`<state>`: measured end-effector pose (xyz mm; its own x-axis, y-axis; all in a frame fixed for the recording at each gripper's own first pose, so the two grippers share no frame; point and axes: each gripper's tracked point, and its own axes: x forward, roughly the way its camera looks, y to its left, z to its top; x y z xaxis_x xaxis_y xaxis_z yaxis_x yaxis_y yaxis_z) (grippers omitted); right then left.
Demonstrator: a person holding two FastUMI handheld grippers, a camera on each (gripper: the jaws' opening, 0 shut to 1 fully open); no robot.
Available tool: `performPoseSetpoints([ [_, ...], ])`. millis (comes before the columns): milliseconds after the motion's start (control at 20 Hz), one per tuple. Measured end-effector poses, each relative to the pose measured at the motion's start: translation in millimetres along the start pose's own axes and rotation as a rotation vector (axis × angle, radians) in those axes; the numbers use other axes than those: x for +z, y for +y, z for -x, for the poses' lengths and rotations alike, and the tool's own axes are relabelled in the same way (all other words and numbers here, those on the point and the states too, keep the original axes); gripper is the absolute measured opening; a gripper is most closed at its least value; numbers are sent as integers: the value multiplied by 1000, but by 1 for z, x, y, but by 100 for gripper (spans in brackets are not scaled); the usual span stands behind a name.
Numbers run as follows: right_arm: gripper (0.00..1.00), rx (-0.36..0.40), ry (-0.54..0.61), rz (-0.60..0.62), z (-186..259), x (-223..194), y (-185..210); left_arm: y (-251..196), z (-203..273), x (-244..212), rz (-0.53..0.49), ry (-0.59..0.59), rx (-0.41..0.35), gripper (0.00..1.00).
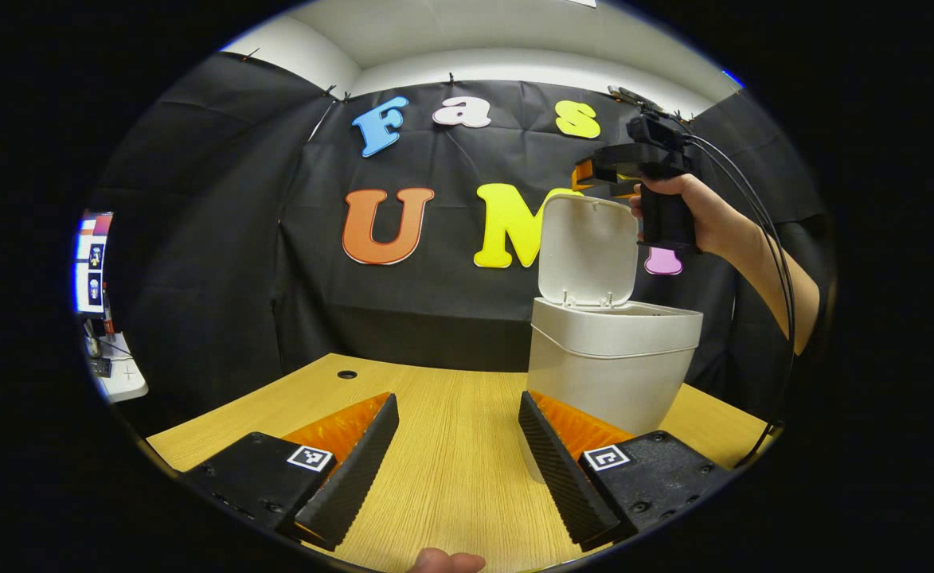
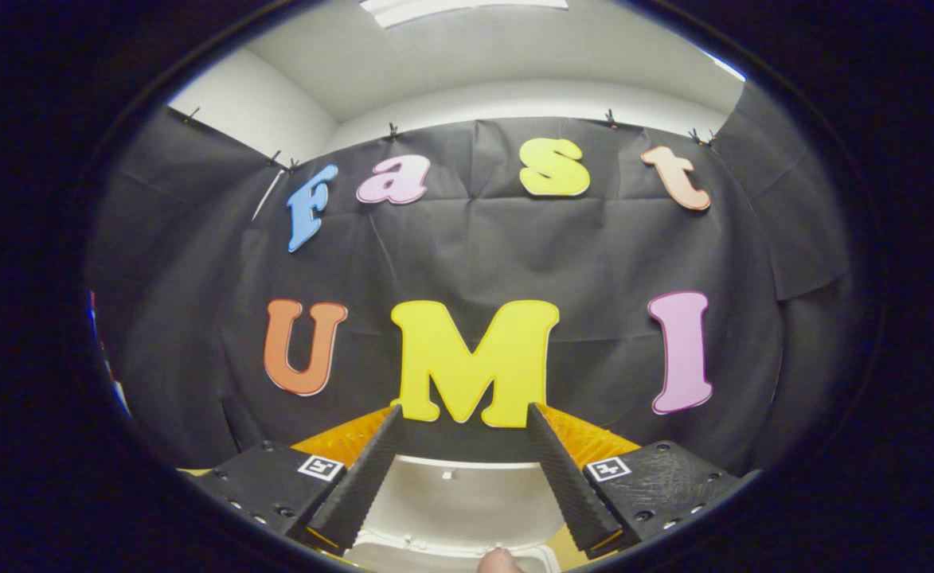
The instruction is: Press the lid of the desktop garbage bin to open it, pick up the crumpled paper on the desktop and throw it into the bin, then pick up the pop can on the desktop and drop it into the bin, and finally close the garbage bin lid.
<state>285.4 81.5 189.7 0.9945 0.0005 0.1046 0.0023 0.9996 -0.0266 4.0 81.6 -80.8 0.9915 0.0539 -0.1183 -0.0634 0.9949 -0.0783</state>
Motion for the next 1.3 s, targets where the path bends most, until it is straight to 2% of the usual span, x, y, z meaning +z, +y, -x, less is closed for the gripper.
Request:
performPoseSetpoints([
  [400,94,13,59,-9,22,-10,2,-16,-3,0,-18,6,-29,98],
  [700,94,52,69,-25,81,-28,4,-36,0,7,-45,-26,-61,98],
  [1050,94,67,204,5,131,-94,5,-57,4,-2,8,-5,-97,98],
  [1300,94,65,277,-6,154,-131,5,-52,14,-3,0,-15,-82,98],
])
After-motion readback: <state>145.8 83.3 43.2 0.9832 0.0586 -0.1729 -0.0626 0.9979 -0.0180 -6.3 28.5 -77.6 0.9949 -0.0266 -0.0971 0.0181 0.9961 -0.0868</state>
